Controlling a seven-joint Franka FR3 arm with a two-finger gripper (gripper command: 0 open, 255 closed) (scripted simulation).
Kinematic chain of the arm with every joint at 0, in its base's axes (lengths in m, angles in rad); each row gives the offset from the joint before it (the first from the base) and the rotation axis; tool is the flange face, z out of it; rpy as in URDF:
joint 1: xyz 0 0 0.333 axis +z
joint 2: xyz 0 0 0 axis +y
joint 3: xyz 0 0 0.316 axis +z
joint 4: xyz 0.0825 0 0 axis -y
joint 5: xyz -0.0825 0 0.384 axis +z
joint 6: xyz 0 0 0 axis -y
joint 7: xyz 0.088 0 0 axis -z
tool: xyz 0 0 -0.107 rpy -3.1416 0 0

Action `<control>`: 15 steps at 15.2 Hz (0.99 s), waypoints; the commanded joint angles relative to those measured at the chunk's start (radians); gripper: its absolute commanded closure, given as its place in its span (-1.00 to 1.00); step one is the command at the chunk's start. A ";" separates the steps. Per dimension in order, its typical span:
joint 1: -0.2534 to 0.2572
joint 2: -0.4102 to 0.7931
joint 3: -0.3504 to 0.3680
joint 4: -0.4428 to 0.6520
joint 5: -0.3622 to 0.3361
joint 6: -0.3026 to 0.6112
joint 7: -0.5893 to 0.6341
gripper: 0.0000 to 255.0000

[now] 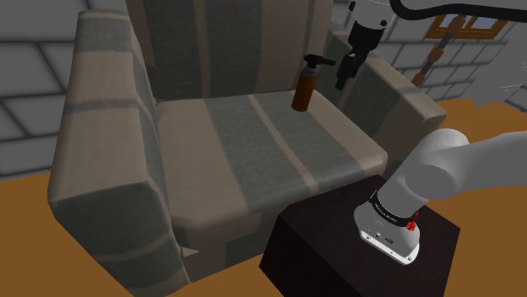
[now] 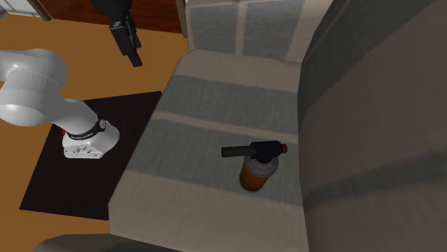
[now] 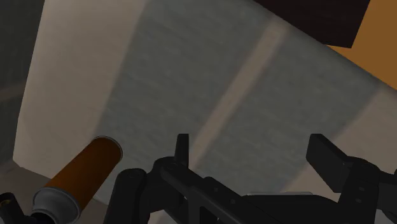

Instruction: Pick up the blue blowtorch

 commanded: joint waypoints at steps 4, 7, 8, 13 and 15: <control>-0.023 0.107 -0.050 0.060 -0.023 0.037 -0.041 -1.00; -0.042 0.217 -0.096 0.130 -0.038 0.065 -0.081 -1.00; -0.047 0.254 -0.111 0.156 -0.041 0.073 -0.095 -1.00; -0.069 0.443 -0.182 0.301 -0.040 0.098 -0.166 -1.00; -0.077 0.521 -0.209 0.367 -0.032 0.101 -0.195 -1.00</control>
